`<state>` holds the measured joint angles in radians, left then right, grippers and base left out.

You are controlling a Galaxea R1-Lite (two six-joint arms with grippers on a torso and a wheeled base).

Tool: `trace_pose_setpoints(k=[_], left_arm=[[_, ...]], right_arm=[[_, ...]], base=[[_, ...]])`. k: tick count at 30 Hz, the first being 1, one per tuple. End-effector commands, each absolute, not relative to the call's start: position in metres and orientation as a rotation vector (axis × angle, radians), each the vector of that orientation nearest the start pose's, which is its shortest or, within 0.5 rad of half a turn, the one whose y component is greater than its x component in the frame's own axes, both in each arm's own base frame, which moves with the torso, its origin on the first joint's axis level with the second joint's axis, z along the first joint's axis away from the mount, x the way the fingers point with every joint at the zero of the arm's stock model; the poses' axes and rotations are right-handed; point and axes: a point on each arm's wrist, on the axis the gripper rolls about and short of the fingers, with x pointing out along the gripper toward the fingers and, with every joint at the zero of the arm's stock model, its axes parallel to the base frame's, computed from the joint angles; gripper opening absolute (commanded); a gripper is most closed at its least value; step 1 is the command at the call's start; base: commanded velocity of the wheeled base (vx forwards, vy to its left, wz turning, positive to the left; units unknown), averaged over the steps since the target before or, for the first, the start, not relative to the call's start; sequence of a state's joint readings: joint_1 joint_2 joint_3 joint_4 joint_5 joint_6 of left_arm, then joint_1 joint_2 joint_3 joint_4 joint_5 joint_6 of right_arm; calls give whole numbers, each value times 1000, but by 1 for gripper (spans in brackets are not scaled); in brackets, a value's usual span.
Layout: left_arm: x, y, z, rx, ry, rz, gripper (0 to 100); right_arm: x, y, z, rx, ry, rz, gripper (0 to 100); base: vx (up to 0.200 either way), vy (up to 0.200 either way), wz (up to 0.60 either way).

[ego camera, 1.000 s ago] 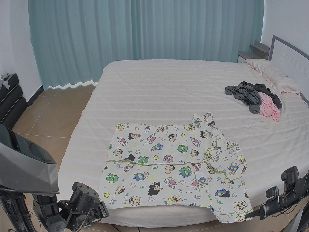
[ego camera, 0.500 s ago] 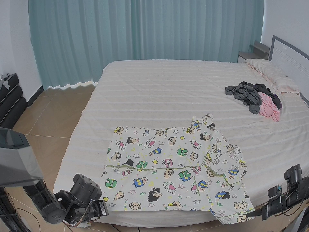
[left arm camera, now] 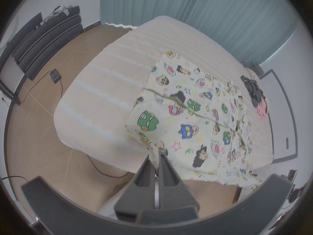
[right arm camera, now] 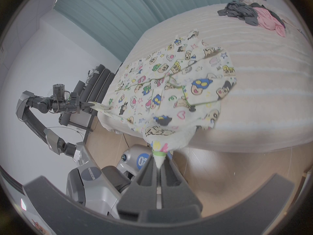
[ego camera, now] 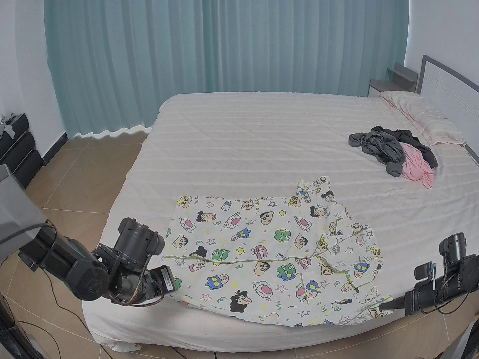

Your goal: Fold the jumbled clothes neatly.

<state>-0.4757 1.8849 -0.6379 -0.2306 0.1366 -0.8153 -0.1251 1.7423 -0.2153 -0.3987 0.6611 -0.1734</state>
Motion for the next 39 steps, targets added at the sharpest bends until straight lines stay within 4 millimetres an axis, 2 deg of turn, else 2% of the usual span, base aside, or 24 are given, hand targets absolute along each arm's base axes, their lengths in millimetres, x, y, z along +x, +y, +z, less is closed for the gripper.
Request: trace_pose_setpoints(k=[1,8,12,21,24,31,39], left_arm=[[262,-121,53,-456,1011,130,0],[282,-115,67,-501,1027,140,0],[296,-110,75,-530,1051,154,0],[308,-107,65,-526,1101,192,0],[310,-108,64,-529,1116,185,0],[327,-103,75,-563,1171,190,0],[343,-100,67,-573,1207,217,0]], right_arm=[[194,-8,37,284,991,571,0],[210,-10,34,286,984,567,0],[224,-11,39,304,959,551,0],[241,-7,48,353,931,529,0],[243,-6,48,361,931,524,0],[259,-7,59,426,900,487,0],[271,-6,57,435,899,483,0]], base=[[0,0,0],[0,0,0],[0,0,0],[0,0,0],[0,0,0],[0,0,0],[0,0,0]])
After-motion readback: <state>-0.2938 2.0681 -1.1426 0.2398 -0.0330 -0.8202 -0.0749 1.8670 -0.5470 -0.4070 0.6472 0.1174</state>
